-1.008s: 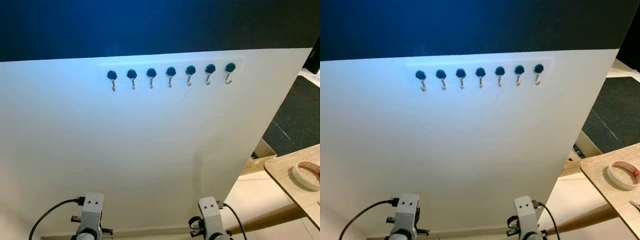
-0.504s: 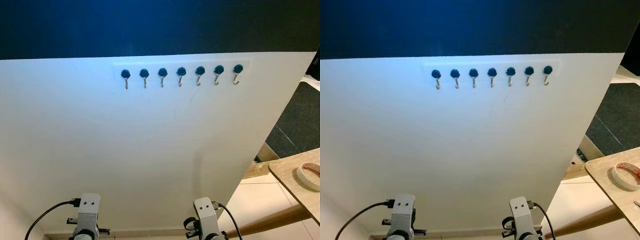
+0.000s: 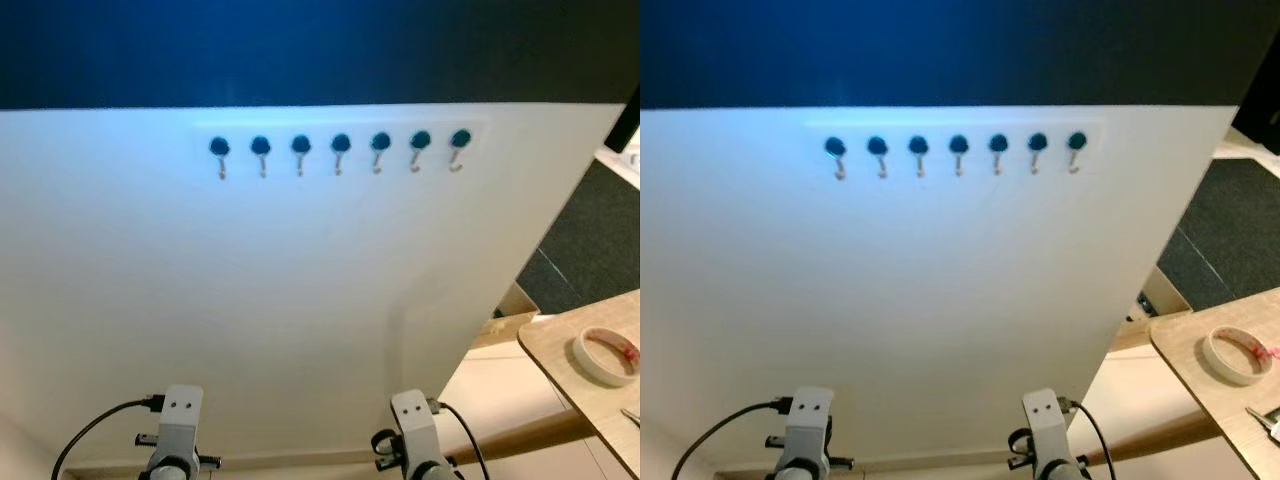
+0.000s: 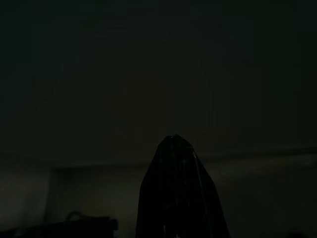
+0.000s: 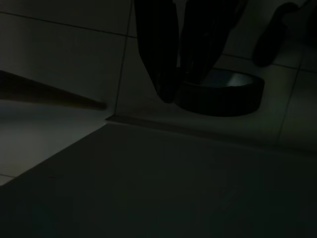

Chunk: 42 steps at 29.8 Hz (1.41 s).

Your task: Hang keys on a hook

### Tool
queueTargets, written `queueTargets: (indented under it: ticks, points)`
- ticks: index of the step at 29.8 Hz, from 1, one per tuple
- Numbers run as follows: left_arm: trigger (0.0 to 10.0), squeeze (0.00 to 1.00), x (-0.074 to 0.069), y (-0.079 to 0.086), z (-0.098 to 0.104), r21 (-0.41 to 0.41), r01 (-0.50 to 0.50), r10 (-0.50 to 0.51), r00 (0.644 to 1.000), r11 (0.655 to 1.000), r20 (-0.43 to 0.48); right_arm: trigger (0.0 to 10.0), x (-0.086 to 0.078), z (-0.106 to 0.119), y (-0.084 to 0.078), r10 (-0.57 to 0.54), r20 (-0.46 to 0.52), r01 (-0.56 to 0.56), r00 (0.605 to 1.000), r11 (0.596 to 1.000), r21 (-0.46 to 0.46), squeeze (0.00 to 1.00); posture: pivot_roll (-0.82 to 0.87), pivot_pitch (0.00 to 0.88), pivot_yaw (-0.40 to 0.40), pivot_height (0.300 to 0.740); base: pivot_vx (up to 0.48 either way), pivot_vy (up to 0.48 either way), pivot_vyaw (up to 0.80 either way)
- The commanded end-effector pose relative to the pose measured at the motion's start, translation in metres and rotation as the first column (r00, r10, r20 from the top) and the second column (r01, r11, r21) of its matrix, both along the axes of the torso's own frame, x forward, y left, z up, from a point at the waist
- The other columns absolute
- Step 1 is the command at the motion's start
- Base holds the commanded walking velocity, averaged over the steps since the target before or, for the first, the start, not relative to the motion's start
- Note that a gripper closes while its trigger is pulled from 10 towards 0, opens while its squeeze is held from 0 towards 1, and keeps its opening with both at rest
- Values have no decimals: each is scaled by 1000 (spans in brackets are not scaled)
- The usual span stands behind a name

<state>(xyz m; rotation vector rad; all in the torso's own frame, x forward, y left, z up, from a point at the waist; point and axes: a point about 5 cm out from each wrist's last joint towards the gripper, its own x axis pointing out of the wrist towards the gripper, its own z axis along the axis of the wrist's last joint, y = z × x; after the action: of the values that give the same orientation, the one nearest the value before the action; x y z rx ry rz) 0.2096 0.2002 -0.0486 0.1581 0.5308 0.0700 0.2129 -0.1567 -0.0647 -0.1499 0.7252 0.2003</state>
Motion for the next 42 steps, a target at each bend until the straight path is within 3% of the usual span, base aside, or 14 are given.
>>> queueTargets:
  ticks: [1,9,15,16,19,20,23,27,30,35,36,40,41,42]
  points:
    - [10000,47,-7,6,-4,18,-17,18,999,1000,-37,10000,-4,-3,3,-1,-23,1,1000,1000,6,0,58,20,-13,740,0,0,0]
    - [10000,47,-5,6,-4,21,-15,16,999,1000,-33,10000,-2,-2,3,-2,-7,2,1000,1000,9,0,57,22,-11,740,0,0,0]
    - [10000,55,-1,-4,-1,-30,81,-81,997,996,-8,10000,13,16,11,130,156,-139,979,989,49,0,50,23,-4,740,0,0,0]
    - [10000,55,-3,-10,-1,-60,148,-148,989,987,-4,10000,18,24,19,218,223,-236,950,970,56,0,45,28,6,740,0,0,0]
    - [10000,51,-6,-14,-1,-88,199,-200,980,976,5,10000,26,38,27,300,326,-334,896,941,52,0,44,29,9,740,0,0,0]
    - [10000,51,-8,-15,-1,-105,221,-221,975,970,10,10000,29,48,32,355,388,-394,851,919,23,0,39,36,15,740,0,0,0]
    - [10000,47,-9,-15,-1,-109,226,-226,974,968,12,10000,30,51,34,368,405,-408,837,913,16,0,39,36,15,740,0,0,0]
    - [10000,43,-9,-16,2,-127,238,-234,971,963,46,10000,34,86,47,400,541,-554,740,818,153,0,34,47,15,740,0,0,0]
    - [10000,43,-9,-15,4,-128,237,-231,971,963,62,10000,39,114,48,366,615,-595,699,774,215,0,31,50,15,740,0,0,0]
    - [10000,47,-11,-14,4,-134,237,-230,971,962,67,10000,47,151,43,268,688,-607,674,732,310,0,27,53,15,740,0,0,0]
    - [10000,47,-11,-15,4,-138,236,-228,971,962,69,10000,52,171,40,224,719,-625,658,695,356,0,24,53,16,740,0,0,0]
    - [10000,51,-10,-16,5,-143,238,-229,970,961,77,10000,54,196,38,172,746,-657,643,625,422,0,20,49,17,740,0,0,0]
    - [10000,51,-10,-16,5,-143,238,-229,970,961,77,10000,54,196,38,172,746,-657,643,625,422,0,20,49,17,740,0,0,0]
    - [10000,51,-9,-17,6,-144,238,-228,970,961,84,10000,56,206,37,133,753,-661,644,592,461,0,19,47,19,740,0,0,0]
